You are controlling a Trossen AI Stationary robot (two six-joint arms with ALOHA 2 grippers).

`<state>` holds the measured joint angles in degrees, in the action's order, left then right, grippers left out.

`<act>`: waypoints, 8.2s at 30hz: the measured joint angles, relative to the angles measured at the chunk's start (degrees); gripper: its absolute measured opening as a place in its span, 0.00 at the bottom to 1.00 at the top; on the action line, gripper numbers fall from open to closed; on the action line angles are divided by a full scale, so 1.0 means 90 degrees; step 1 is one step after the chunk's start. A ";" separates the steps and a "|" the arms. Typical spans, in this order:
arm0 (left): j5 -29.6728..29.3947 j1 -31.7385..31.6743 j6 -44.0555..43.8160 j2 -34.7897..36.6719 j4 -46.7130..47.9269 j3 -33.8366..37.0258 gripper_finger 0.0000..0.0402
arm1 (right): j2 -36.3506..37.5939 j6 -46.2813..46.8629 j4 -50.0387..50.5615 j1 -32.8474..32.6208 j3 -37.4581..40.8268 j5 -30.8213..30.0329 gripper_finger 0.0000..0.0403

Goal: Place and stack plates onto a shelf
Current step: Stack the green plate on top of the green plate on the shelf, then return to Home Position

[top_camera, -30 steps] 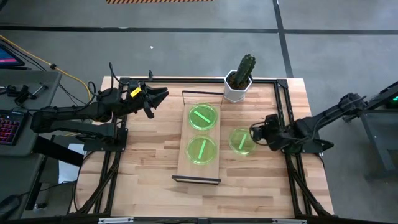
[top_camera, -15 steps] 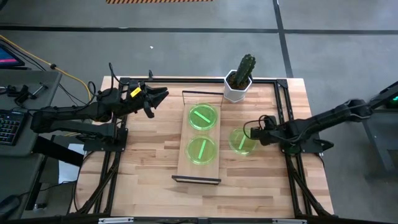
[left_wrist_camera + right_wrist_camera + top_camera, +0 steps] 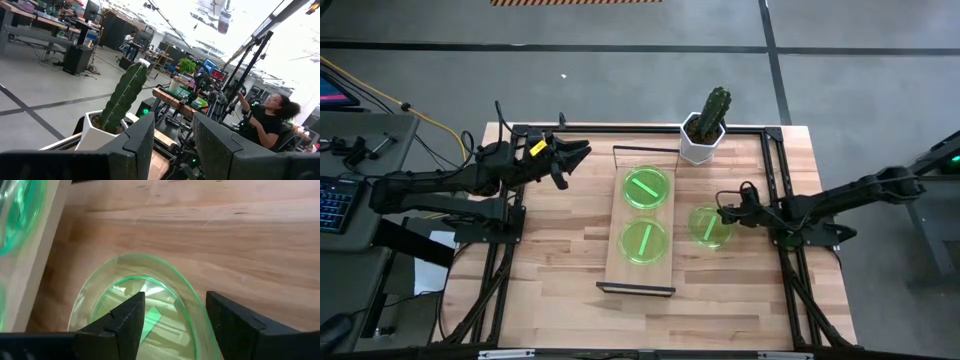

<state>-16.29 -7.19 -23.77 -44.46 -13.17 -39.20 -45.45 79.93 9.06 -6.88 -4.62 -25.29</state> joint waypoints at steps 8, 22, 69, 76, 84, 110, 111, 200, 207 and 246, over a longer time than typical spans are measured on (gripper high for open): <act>-0.0103 -0.0002 0.0000 -0.0001 0.0001 0.0000 0.32 | -0.0377 -0.0195 -0.0051 0.0064 -0.0015 0.0171 0.35; -0.0121 -0.0002 0.0041 -0.0001 0.0008 0.0000 0.32 | -0.0418 0.0121 -0.0009 0.0059 -0.0015 0.0234 0.01; -0.0117 -0.0002 0.0044 -0.0001 0.0216 0.0000 0.32 | 0.1568 -0.0503 -0.2096 0.0052 -0.0055 0.0122 0.00; -0.0116 -0.0001 0.0046 -0.0001 0.0215 0.0000 0.32 | -0.0206 -0.1299 -0.1939 -0.0203 -0.1517 0.0177 0.00; -0.0114 -0.0002 0.0046 -0.0001 0.0214 0.0000 0.32 | -0.2317 -0.1882 -0.1216 -0.0372 -0.3210 0.0335 0.00; -0.0109 0.0000 0.0049 -0.0001 0.0223 0.0002 0.32 | -0.5167 -0.1698 0.0578 -0.0577 -0.5615 0.0326 0.00; -0.0109 0.0001 0.0049 -0.0001 0.0224 0.0002 0.32 | -0.5206 -0.1616 0.0534 -0.0575 -0.5615 0.0331 0.00; 0.1058 0.1020 -0.0347 0.3628 -0.0609 0.4284 0.00 | 0.0432 -0.3046 -0.0469 -0.0822 -0.3026 0.0202 0.00; 0.0705 0.1288 -0.0096 0.3684 -0.0721 0.4283 0.00 | 0.0518 -0.3048 -0.0468 -0.0822 -0.3026 0.0207 0.00; 0.0412 0.1348 0.1781 0.3686 0.1177 0.4279 0.00 | 0.3274 -0.6055 -0.2610 -0.0825 -0.0425 0.1317 0.00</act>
<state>-12.59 4.95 -7.74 -11.29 -2.57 -0.69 -15.99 25.43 -14.43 -14.31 -8.45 -13.43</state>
